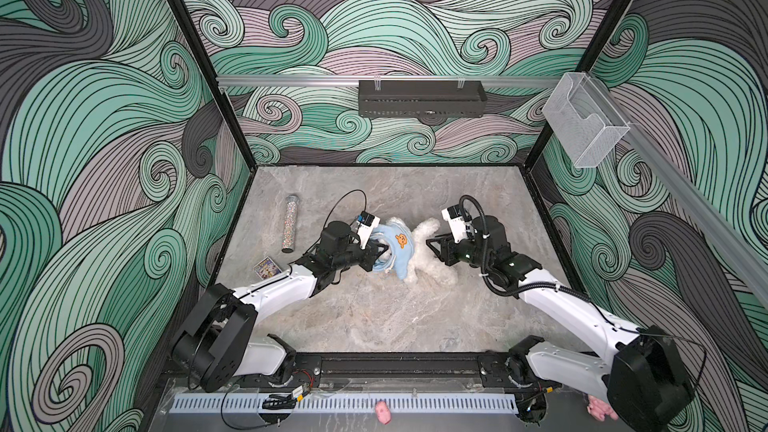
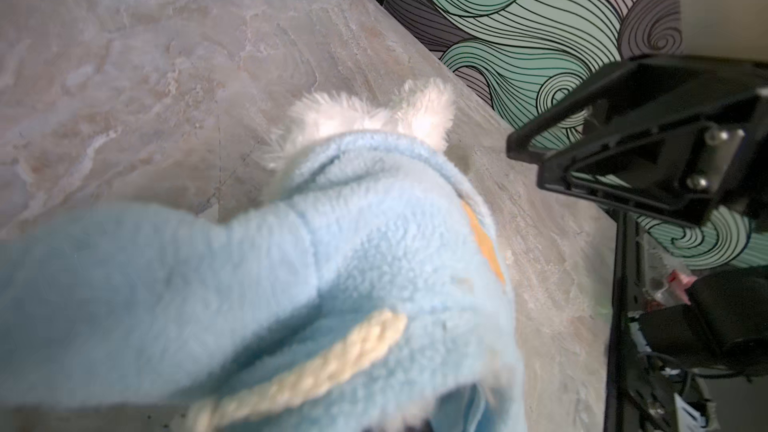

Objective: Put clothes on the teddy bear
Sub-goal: 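Hold the hoodie with left while right grips the bear's legs and pulls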

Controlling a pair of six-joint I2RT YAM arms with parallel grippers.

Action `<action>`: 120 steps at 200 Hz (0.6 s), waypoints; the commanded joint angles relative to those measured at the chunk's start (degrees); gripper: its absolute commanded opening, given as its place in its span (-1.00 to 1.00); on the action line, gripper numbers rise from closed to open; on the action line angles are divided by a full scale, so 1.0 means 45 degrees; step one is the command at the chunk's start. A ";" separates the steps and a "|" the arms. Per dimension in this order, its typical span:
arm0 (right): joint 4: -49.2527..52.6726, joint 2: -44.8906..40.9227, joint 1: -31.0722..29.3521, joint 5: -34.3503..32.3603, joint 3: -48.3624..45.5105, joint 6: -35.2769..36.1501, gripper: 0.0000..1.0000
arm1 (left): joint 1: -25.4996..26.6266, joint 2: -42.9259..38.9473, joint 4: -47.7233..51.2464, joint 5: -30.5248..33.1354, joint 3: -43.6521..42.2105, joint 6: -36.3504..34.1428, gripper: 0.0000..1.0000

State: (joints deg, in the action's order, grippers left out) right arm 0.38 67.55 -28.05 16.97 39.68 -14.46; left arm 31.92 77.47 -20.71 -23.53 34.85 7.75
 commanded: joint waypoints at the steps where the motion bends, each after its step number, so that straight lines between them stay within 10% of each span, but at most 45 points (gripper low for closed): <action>1: -0.0150 0.1362 -0.0020 -0.0946 -0.0164 -0.1297 -0.31 | 0.0132 0.0451 -0.0658 0.0490 0.0546 -0.2650 -0.88; 120: -0.2455 0.4655 -0.0211 -0.1389 -0.1011 -0.1801 -0.64 | 0.0196 0.1227 0.1865 0.1462 0.1401 -0.0454 -0.31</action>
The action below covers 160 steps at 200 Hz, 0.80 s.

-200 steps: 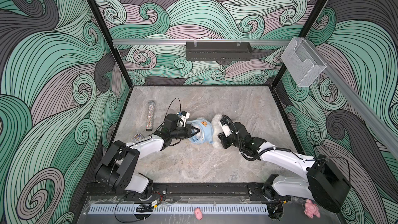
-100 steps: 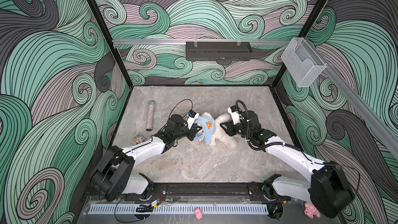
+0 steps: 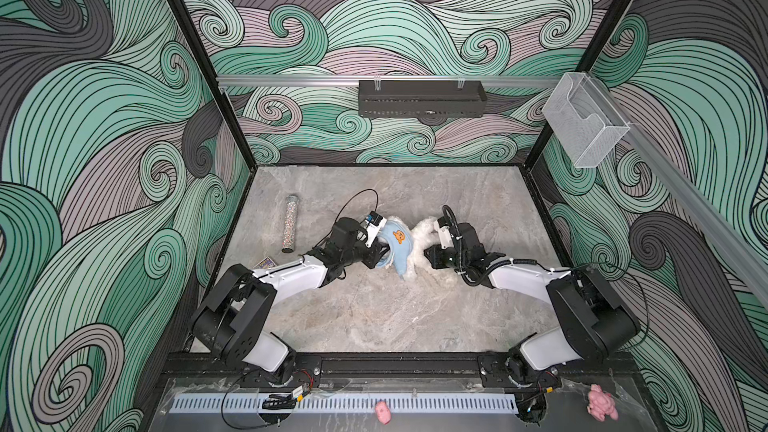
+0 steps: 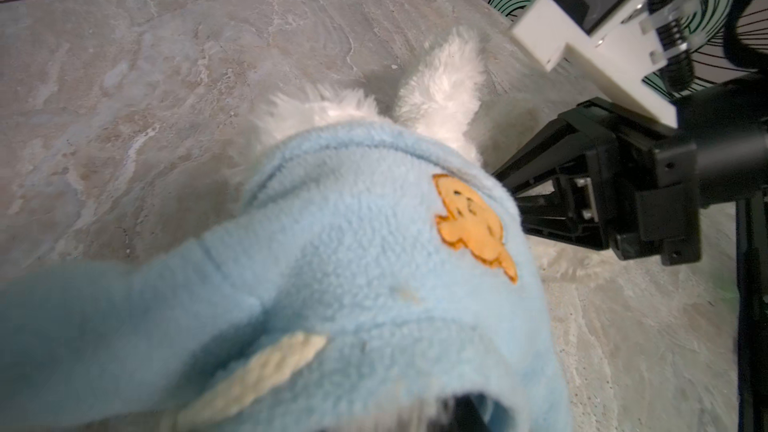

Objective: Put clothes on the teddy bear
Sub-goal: 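Hold the hoodie with left while right grips the bear's legs and pulls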

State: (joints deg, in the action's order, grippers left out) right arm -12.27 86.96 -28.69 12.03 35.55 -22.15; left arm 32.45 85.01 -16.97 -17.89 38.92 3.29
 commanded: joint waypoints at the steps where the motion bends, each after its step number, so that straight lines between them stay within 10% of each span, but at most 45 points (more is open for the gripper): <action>1: 0.0361 0.0343 -0.0061 -0.0291 -0.0081 -0.0094 -0.64 | 0.0077 -0.0451 0.1075 0.0207 0.0505 0.0548 -0.30; 160: 0.0714 0.0683 -0.0087 -0.0449 0.0211 0.0274 -0.69 | -0.0041 -0.0029 0.7280 0.0512 0.3307 0.2820 -0.19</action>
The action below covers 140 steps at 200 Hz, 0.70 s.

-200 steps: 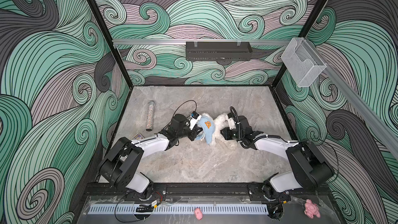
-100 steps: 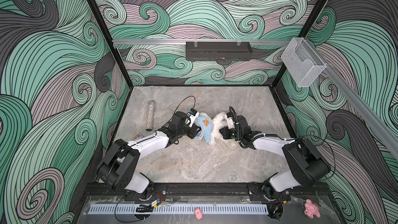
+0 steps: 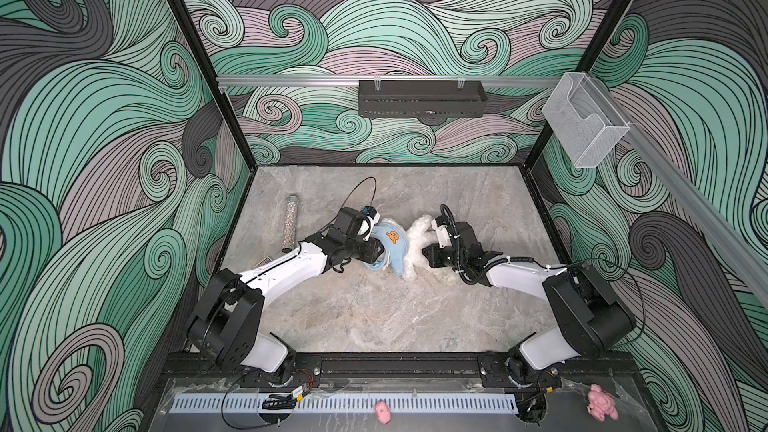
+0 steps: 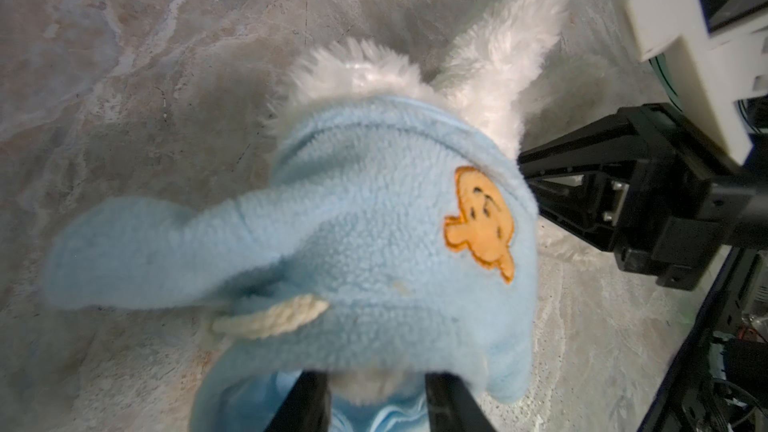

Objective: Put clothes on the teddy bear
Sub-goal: 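Hold the hoodie with left while right grips the bear's legs and pulls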

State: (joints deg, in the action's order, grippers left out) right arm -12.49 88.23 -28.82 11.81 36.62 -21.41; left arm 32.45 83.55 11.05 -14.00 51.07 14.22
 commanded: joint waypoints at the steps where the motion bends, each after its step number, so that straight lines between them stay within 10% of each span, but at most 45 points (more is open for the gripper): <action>1: 0.0763 0.0408 -0.0050 -0.0400 -0.0030 0.0109 -0.69 | -0.0042 0.0308 0.1066 -0.0359 0.0635 0.0393 -0.19; 140: 0.0518 0.0601 -0.0083 -0.0386 -0.0072 0.0129 -0.72 | -0.0140 0.2013 0.0261 -0.0232 0.1908 0.1184 -0.12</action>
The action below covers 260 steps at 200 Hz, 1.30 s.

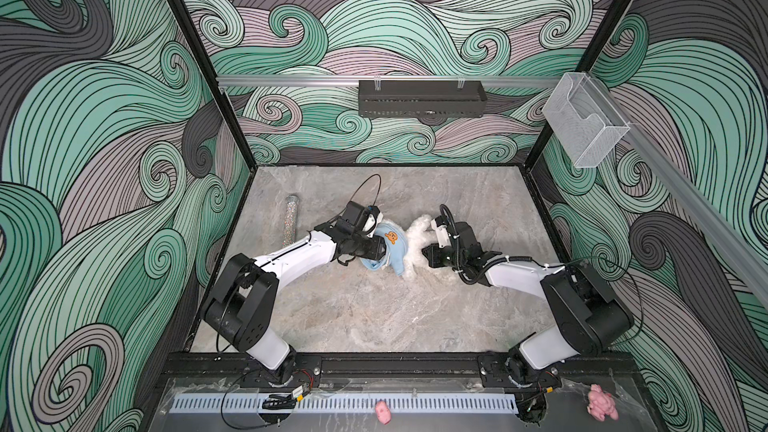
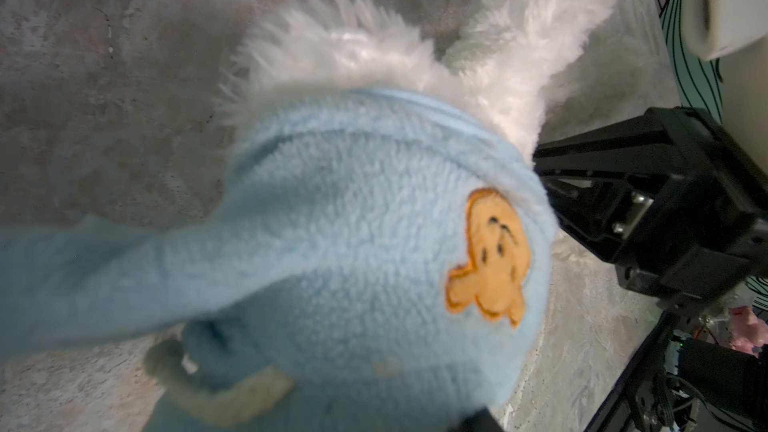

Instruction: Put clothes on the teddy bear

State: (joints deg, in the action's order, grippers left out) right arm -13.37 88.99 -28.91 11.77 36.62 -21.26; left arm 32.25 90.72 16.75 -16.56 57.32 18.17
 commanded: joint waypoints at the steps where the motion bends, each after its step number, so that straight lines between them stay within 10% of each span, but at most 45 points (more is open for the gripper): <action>1: 0.0708 0.0435 -0.0052 -0.0382 -0.0072 0.0095 -0.72 | -0.0096 0.0443 -0.1046 0.0348 0.0512 0.0301 -0.12; 71: 0.0398 0.0902 -0.0139 -0.0402 -0.0090 0.0355 -0.73 | -0.0077 0.2421 -0.4816 -0.0454 0.0183 0.0563 -0.22; 111: 0.0630 0.0765 -0.0173 -0.0710 -0.0110 0.1000 -0.74 | -0.0065 0.2526 -0.8732 -0.1267 -0.0945 -0.0393 -1.00; 148: 0.2230 -0.2115 -0.0159 -0.0657 -0.0228 0.2438 -0.57 | -0.0082 0.0876 -1.1354 -0.0973 -0.2927 -0.4076 -1.00; 194: 0.4098 -0.4608 -0.0082 0.3783 0.1266 0.2829 -0.14 | 0.0319 -0.0619 -1.2032 -0.0935 -0.4222 -0.8078 -1.00; 260: 0.4868 -0.3724 -0.0558 0.2420 0.3116 0.2053 -0.38 | 0.1121 -0.0714 -1.1844 0.0010 -0.4209 -0.9869 -1.00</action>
State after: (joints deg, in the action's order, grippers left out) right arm 4.29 70.81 -29.85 26.72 48.18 -12.75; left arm 36.21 88.25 -35.22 -18.04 37.47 -21.23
